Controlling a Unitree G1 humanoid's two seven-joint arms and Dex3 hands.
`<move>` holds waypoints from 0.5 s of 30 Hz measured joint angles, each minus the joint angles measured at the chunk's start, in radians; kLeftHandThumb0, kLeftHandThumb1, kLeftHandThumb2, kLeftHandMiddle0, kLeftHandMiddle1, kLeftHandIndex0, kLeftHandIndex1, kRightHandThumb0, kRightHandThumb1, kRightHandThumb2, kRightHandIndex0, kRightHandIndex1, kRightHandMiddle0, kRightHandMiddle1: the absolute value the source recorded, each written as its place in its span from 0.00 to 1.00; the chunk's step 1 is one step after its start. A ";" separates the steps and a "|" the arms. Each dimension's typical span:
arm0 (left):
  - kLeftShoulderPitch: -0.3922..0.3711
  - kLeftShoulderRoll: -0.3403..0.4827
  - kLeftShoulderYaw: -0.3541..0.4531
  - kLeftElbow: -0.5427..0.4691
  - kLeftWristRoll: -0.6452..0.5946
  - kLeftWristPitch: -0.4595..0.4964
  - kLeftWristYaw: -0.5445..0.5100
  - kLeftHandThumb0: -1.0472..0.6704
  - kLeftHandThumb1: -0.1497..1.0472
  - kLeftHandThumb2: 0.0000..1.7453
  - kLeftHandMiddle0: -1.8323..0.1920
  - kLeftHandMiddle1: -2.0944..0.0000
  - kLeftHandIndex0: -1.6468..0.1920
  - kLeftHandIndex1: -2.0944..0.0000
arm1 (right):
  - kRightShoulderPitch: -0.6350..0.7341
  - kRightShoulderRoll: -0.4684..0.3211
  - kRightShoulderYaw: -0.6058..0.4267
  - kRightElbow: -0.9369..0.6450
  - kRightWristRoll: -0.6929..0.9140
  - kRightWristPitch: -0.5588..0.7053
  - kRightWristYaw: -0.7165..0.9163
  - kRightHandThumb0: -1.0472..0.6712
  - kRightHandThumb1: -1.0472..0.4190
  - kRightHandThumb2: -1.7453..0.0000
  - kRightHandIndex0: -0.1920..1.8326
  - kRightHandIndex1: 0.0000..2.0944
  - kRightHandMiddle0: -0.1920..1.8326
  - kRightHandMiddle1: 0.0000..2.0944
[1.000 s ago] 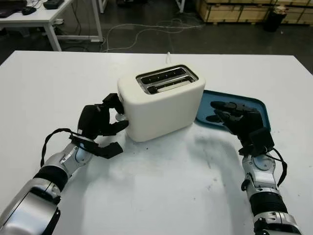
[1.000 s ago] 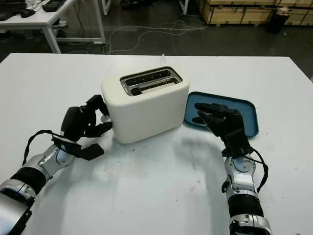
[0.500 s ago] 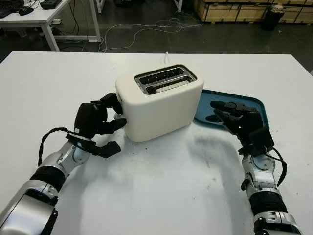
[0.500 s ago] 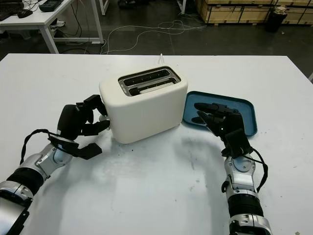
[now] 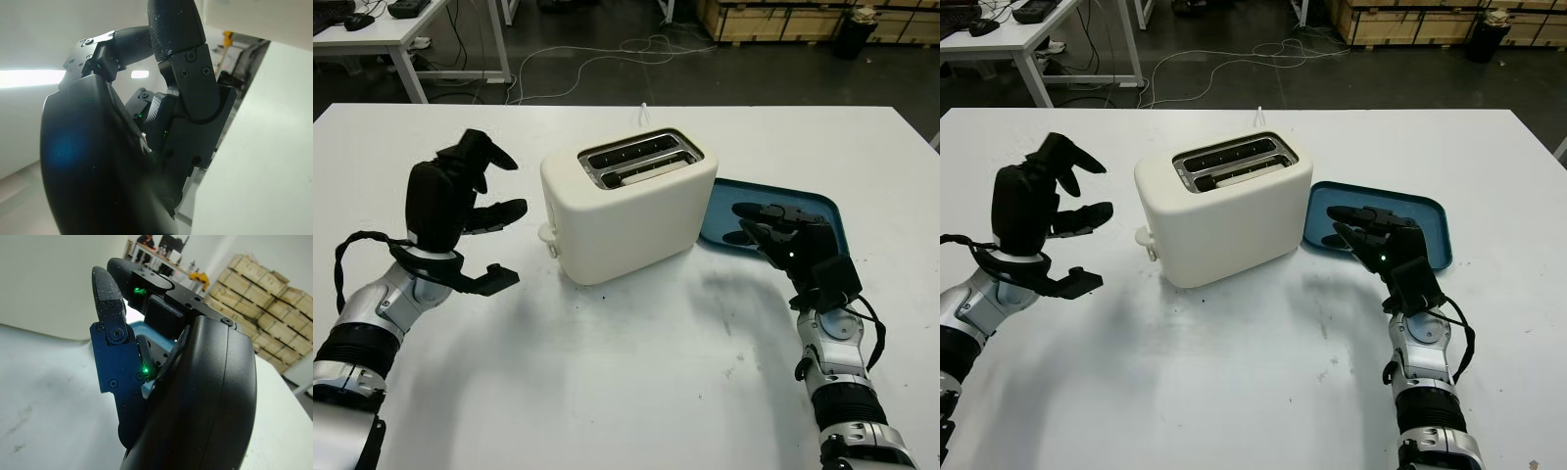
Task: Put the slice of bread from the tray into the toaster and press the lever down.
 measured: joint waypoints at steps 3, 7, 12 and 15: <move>0.000 -0.004 0.000 -0.001 0.007 0.003 0.000 0.07 0.89 0.46 0.51 0.17 0.82 0.17 | 0.000 0.000 0.000 0.000 0.001 0.000 0.000 0.30 0.10 1.00 0.70 0.17 0.70 0.00; 0.001 -0.007 0.002 -0.004 0.007 0.012 -0.015 0.06 0.89 0.45 0.50 0.17 0.81 0.17 | 0.000 0.000 0.001 0.000 -0.001 0.000 -0.001 0.30 0.09 1.00 0.69 0.17 0.70 0.00; 0.042 -0.005 0.027 -0.061 -0.050 0.078 -0.187 0.01 0.89 0.36 0.51 0.17 0.82 0.17 | 0.000 -0.007 -0.001 -0.001 -0.010 -0.001 -0.011 0.31 0.10 1.00 0.67 0.17 0.68 0.00; 0.063 -0.002 0.041 -0.066 -0.089 0.113 -0.289 0.00 0.89 0.32 0.55 0.17 0.80 0.17 | -0.005 -0.026 -0.011 -0.001 -0.009 -0.001 -0.011 0.31 0.11 1.00 0.67 0.17 0.68 0.00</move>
